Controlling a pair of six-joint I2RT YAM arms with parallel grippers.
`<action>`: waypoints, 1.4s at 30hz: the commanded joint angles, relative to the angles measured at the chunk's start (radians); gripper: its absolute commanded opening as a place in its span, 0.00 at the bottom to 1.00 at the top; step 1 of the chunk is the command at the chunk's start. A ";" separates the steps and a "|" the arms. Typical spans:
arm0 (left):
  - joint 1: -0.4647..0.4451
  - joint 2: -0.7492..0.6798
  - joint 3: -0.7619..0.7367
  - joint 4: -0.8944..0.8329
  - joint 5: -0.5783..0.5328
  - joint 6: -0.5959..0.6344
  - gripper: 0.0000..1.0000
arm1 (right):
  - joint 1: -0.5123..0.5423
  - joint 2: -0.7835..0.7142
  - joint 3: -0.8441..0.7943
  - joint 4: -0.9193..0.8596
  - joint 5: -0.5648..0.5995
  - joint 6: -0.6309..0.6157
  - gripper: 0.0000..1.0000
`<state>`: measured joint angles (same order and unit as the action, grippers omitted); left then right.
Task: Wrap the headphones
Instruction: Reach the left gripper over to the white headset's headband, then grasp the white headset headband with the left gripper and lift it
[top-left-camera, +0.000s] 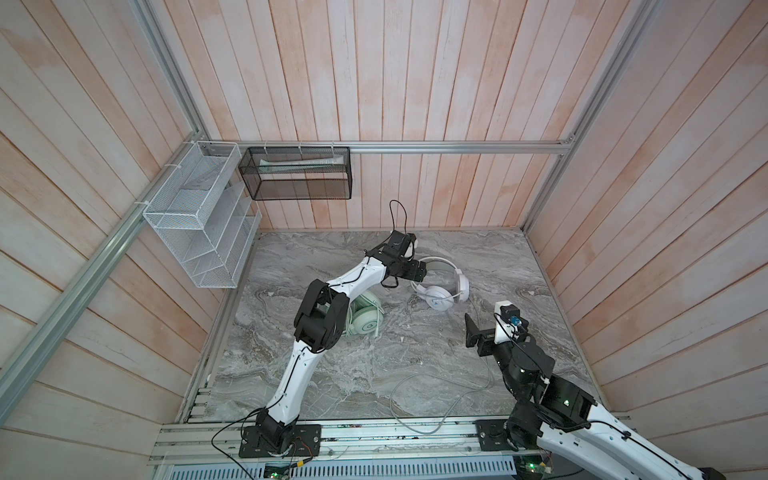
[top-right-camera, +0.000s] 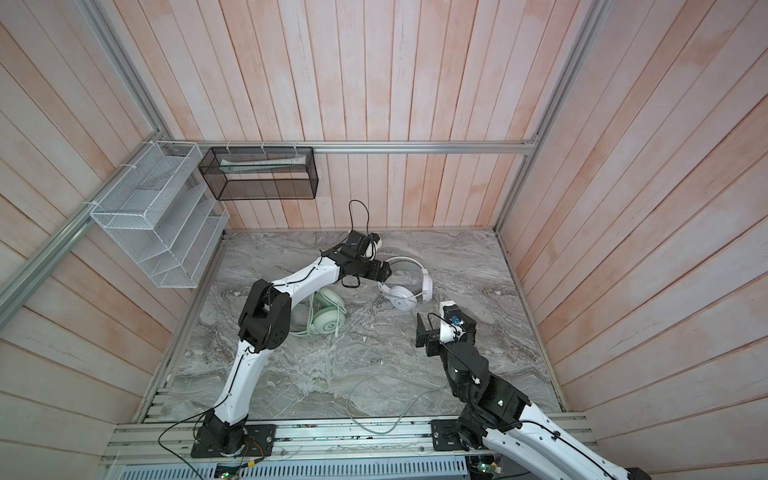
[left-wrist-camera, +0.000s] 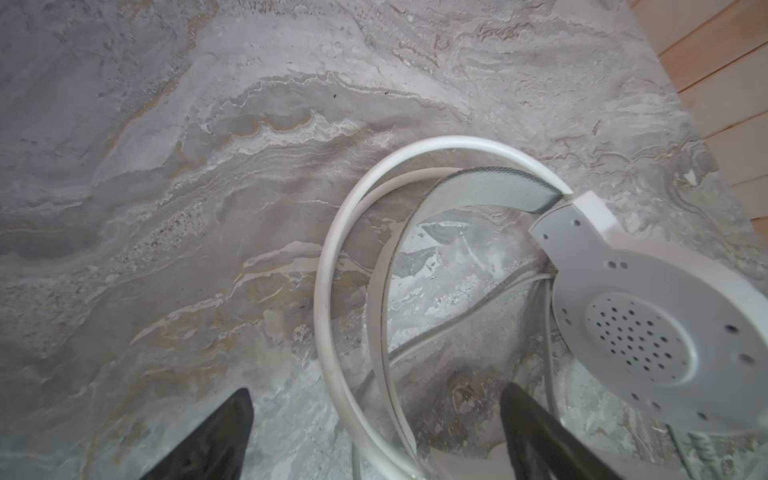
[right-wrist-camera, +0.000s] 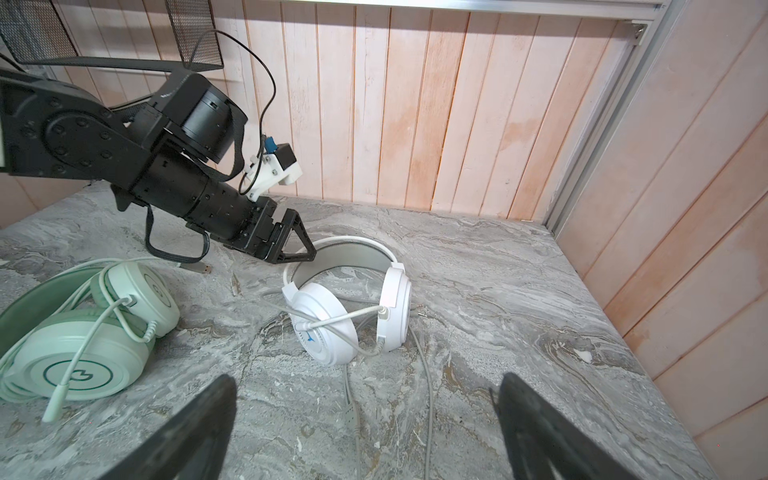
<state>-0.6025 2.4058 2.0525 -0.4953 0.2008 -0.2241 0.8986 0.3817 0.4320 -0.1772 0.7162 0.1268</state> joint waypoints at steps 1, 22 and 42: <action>0.000 0.062 0.084 -0.099 -0.014 0.037 0.88 | -0.003 -0.023 0.020 0.005 0.008 -0.007 0.99; -0.049 0.051 0.018 -0.149 -0.152 0.046 0.42 | -0.003 -0.028 0.019 0.006 0.001 -0.010 0.99; -0.049 -0.164 -0.219 -0.033 -0.087 -0.087 0.01 | -0.003 -0.024 0.019 0.006 0.006 -0.010 0.99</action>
<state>-0.6537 2.2902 1.8408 -0.5686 0.0818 -0.2817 0.8986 0.3618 0.4320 -0.1768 0.7132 0.1268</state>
